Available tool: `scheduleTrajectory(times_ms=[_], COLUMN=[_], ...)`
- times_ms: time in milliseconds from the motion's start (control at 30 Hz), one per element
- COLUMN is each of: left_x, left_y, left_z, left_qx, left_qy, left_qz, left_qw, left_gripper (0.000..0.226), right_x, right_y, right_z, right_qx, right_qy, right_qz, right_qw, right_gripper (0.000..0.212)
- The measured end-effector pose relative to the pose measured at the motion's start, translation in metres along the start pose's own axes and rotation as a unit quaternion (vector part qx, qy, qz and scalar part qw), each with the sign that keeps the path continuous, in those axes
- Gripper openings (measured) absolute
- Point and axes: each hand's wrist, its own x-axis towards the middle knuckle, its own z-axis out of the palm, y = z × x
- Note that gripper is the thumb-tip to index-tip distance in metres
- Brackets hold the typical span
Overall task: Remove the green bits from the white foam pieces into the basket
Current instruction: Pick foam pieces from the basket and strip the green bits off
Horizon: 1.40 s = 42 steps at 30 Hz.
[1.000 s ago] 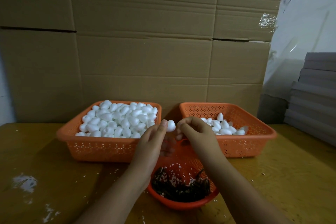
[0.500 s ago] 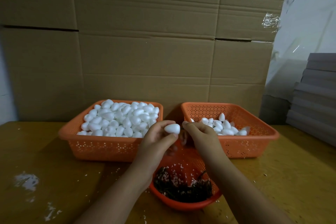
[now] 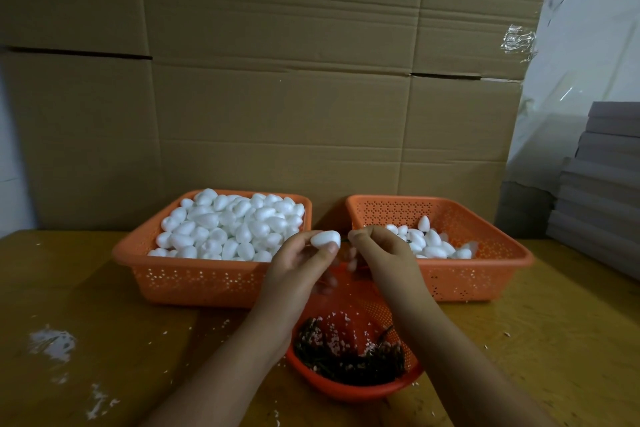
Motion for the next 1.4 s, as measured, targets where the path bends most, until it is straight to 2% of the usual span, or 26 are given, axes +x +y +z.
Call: scheduleTrajectory(times_ms=[333,600,867,1000,1233,1400], left_x=[-0.0008,-0.0005,0.0,0.0001,-0.0005,-0.0008], left_y=[0.0,-0.0005,0.0,-0.0008,-0.0011,0.0], left_z=[0.0005,0.0005,0.0003,-0.0001,-0.0006,-0.0004], left_qx=[0.023,0.026,0.006,0.0,0.024,0.027], left_qy=[-0.027,-0.028,-0.011,-0.009,-0.032,-0.034], left_qz=[0.006,0.009,0.001,-0.002,0.0,0.002], left_qw=[0.999,0.999,1.0,1.0,0.999,0.999], left_gripper=[0.031,0.024,0.014,0.014,0.031,0.03], right_x=[0.0074,0.0075,0.0035,0.0033,0.0043,0.0053], right_y=[0.0085,0.0071,0.0033,0.0041,0.0065,0.0077], right_z=[-0.0028,-0.002,-0.001,-0.0019,-0.0041,-0.0044], right_qx=[-0.009,-0.042,0.005,-0.007,-0.006,-0.024], right_qy=[0.046,0.047,0.007,0.016,0.045,0.051], right_qz=[-0.008,-0.001,-0.016,-0.031,-0.023,-0.021], right_qw=[0.999,0.998,1.0,0.999,0.999,0.998], right_gripper=[0.034,0.039,0.015,0.021,0.032,0.037])
